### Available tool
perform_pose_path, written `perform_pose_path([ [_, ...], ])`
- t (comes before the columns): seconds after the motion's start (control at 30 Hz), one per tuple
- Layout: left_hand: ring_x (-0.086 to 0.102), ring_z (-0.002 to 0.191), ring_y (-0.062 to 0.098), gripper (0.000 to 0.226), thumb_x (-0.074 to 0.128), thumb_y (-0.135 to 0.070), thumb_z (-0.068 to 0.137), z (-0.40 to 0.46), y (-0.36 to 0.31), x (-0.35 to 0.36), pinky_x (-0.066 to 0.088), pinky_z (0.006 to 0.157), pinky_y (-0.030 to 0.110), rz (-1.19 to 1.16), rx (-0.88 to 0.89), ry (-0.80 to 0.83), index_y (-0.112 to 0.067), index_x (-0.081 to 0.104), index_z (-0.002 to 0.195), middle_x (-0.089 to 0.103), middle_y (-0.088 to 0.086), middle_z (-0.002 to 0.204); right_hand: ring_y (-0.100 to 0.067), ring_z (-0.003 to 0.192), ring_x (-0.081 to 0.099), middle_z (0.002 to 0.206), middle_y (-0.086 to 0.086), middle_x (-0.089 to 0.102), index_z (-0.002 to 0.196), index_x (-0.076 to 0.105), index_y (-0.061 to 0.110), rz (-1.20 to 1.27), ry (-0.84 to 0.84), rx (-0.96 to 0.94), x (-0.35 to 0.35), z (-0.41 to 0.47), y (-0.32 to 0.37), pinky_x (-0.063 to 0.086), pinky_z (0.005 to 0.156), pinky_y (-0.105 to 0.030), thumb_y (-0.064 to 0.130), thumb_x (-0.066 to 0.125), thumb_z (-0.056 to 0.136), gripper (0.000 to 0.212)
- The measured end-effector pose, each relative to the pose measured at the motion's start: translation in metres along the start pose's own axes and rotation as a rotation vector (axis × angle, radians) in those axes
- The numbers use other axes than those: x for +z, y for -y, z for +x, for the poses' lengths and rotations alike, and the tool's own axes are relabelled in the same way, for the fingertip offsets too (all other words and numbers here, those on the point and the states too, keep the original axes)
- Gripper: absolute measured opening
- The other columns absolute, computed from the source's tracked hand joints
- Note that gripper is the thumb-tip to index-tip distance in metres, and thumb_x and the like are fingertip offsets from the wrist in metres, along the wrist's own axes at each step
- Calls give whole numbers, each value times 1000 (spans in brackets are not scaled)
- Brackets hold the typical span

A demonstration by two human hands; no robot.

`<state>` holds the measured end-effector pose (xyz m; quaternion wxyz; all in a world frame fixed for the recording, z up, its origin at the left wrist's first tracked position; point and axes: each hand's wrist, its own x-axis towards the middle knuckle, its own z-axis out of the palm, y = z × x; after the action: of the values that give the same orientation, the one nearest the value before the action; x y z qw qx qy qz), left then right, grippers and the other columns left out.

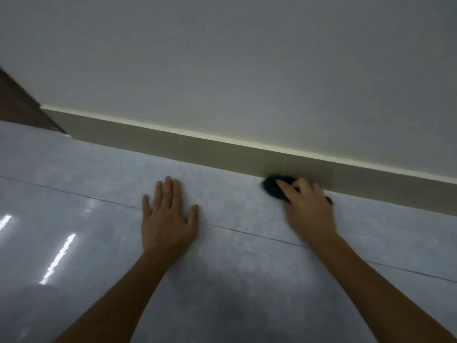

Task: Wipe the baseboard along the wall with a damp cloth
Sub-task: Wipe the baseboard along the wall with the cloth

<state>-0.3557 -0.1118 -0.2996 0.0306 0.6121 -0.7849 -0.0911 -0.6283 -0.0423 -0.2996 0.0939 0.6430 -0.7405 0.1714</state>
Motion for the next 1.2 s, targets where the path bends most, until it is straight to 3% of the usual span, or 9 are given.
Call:
perform_pose_path([
  [0.17,-14,144,22,79,1,-65,83,3,59,-10,-8,114,44,-40,-157,-16,-22,-7,149,-10,7,158,-36,65,53,84,-19,63,105,71,-2,8,-49,64,3,0,9,51,59,-40,-8,79,61,45],
  [0.33,-14,144,22,75,7,-62,86,4,58,-5,-8,114,43,-70,-175,-58,-24,-8,149,-12,5,158,-31,60,55,81,-12,66,98,74,3,-10,-93,-206,29,49,90,49,56,-30,-3,65,65,35],
  [0.5,-15,144,23,74,7,-61,87,2,61,-4,-7,115,44,-85,-168,-59,-24,-10,149,-13,6,158,-27,58,55,81,-11,66,97,74,5,-48,-31,-257,38,71,139,48,51,-30,-3,76,60,38],
  [0.57,-9,145,24,74,11,-61,87,2,61,-6,-3,116,44,-102,-162,-60,-25,-5,150,-7,6,159,-29,59,56,83,-12,66,101,73,7,-89,5,-266,33,64,120,51,50,-31,-1,80,57,46],
  [0.73,28,139,25,66,18,-54,87,11,94,-26,13,116,46,-39,-72,-113,-27,29,146,32,4,152,-36,61,55,84,-19,63,105,71,1,-173,45,-166,13,29,54,53,49,-38,-8,84,52,55],
  [0.9,-12,145,25,72,0,-65,83,6,125,-20,-10,115,47,-58,-264,-84,-34,-3,149,-7,6,159,-33,57,55,79,-17,64,100,73,1,-157,28,-300,24,56,93,47,38,-31,-7,82,52,50],
  [1.0,-13,145,25,73,-2,-66,82,6,123,-17,-9,115,47,-77,-272,-81,-36,-7,148,-9,5,159,-26,59,55,82,-10,66,105,73,5,-159,-92,-481,37,93,144,42,38,-26,1,57,75,35],
  [1.07,-13,145,23,71,0,-66,83,7,123,-16,-9,115,47,-70,-270,-88,-37,-7,148,-10,4,159,-24,60,56,85,-8,66,107,72,7,-168,-192,-518,37,118,179,42,40,-25,3,40,80,42],
  [1.2,-13,145,22,70,2,-66,84,5,127,-16,-7,116,47,-82,-275,-99,-38,-7,147,-10,3,159,-24,63,56,86,-9,65,108,70,7,-192,-209,-552,38,137,209,44,42,-26,4,54,80,33],
])
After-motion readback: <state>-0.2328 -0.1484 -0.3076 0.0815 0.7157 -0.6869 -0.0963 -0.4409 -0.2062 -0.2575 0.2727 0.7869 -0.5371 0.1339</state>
